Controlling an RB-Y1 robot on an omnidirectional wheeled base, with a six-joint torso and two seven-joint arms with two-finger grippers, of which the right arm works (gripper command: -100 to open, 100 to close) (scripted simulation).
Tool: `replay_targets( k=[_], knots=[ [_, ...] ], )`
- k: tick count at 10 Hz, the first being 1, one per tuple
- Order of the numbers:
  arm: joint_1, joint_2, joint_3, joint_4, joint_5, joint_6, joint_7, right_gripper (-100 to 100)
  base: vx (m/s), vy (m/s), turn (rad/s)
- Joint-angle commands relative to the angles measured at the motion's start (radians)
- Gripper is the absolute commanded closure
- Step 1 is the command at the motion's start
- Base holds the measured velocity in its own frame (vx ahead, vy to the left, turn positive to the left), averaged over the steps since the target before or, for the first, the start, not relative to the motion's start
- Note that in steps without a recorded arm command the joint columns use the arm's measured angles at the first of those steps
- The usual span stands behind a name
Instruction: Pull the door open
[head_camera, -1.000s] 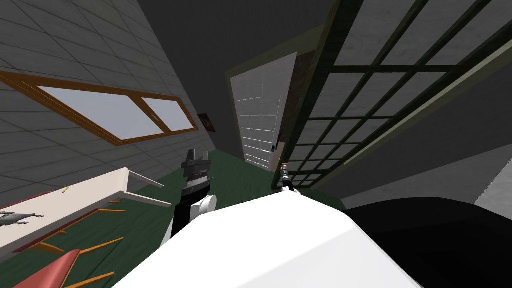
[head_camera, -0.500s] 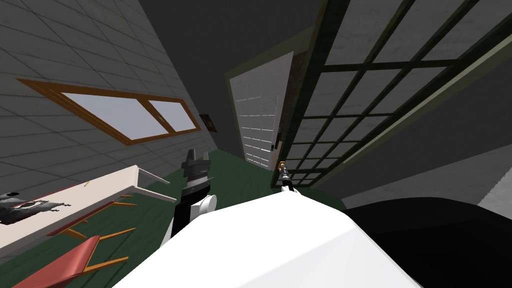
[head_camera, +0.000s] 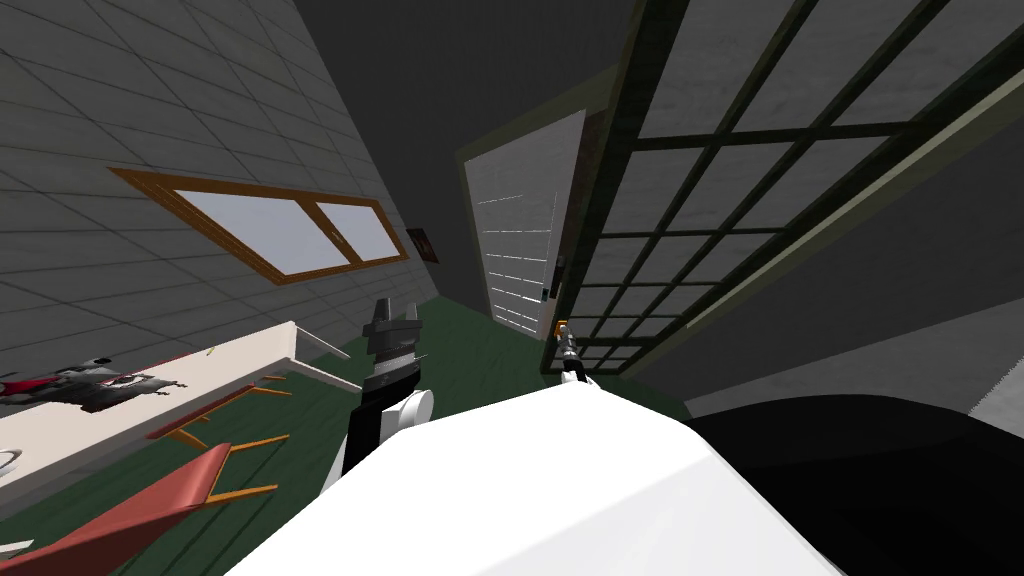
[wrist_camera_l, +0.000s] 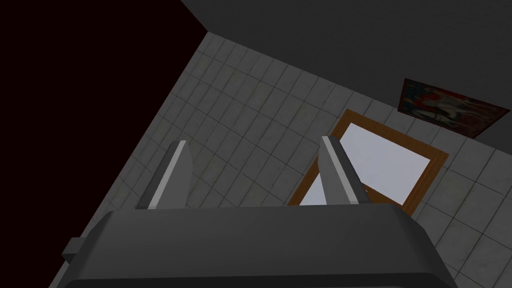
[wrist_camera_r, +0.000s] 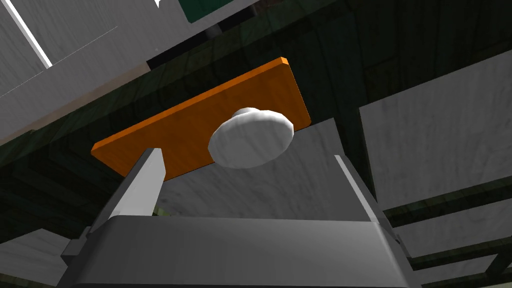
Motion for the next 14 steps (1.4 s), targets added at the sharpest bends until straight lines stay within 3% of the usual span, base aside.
replay_targets(
  k=[1, 13, 14],
  knots=[
    [-0.002, 0.002, 0.007, -0.001, -0.015, -0.001, -0.049, -100, -0.057, -0.021, 0.069],
    [-0.026, 0.012, 0.059, 0.008, -0.131, -0.011, -0.361, -100, -0.071, -0.036, 0.081],
    [-0.026, 0.012, 0.059, 0.008, -0.131, -0.011, -0.367, -100, -0.049, -0.025, 0.045]
  ],
)
